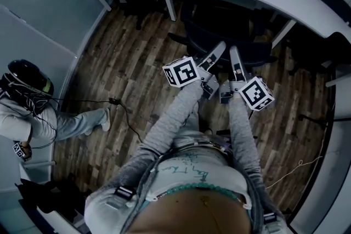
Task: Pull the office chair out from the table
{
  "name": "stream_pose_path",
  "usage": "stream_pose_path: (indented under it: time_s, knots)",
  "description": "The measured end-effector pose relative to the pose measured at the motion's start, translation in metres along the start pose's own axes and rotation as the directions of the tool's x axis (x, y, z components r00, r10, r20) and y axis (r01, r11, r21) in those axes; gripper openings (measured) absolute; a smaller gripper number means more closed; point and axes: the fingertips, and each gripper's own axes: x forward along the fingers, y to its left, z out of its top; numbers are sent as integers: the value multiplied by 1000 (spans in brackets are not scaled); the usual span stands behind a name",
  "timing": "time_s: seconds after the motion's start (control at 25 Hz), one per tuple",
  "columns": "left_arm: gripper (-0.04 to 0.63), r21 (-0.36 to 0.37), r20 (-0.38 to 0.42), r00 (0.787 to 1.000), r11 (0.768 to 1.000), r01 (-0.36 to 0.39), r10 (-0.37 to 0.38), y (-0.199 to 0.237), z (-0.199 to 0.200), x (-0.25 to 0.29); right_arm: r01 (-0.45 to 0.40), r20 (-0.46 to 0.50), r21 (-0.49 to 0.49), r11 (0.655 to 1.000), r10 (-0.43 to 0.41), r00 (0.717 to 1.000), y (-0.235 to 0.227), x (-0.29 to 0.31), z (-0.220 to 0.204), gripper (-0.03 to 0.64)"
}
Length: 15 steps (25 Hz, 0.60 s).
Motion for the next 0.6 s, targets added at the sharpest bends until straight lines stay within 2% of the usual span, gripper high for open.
stream_pose_path:
  time_s: [0.44, 0.6]
  knots:
    - [152, 9, 26, 1000, 1000, -7, 7, -29, -28, -39, -29, -18, 2, 1000, 29, 999, 20, -48, -13, 207]
    - [153, 9, 37, 999, 1000, -15, 15, -31, -28, -40, -38, -28, 6, 999, 38, 999, 21, -48, -13, 207]
